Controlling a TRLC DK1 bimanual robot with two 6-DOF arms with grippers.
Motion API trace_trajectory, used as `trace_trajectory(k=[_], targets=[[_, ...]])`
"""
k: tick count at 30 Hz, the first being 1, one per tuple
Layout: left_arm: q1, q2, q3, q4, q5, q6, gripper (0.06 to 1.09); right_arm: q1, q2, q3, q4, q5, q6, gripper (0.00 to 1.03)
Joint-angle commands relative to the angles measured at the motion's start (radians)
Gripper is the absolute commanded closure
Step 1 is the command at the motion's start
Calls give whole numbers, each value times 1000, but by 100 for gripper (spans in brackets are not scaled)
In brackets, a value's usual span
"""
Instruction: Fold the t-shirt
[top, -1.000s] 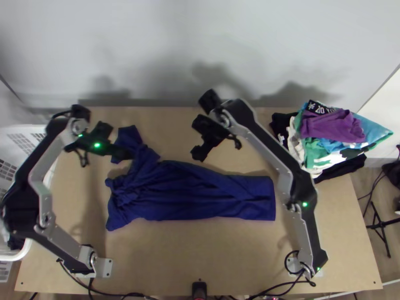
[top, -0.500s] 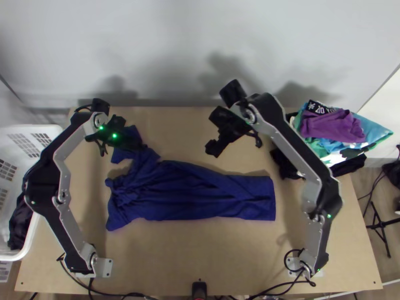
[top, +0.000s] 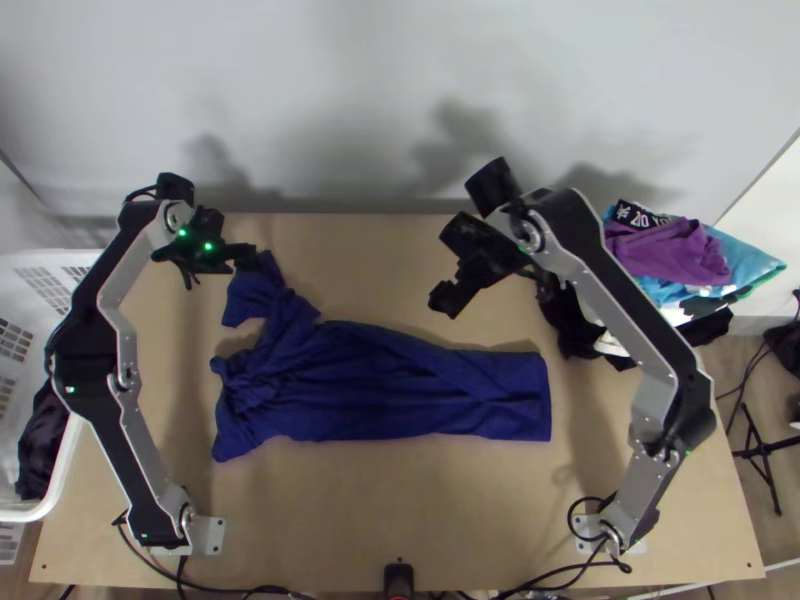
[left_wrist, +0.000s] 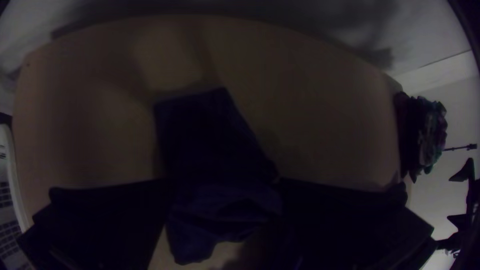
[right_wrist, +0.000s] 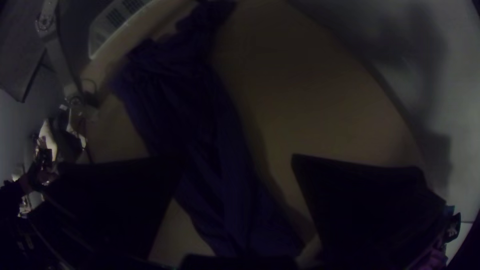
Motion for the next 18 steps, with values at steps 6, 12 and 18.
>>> trace_trajectory(k=[6, 12, 18], targets=[[-31, 72, 44, 17, -85, -3, 11, -22, -62, -83, 18, 1, -14, 5], [-38, 100, 44, 32, -138, 13, 17, -31, -77, -109, 24, 1, -20, 5], [-29, 131, 41, 40, -139, 13, 50, -45, -85, -121, 30, 1, -29, 5]])
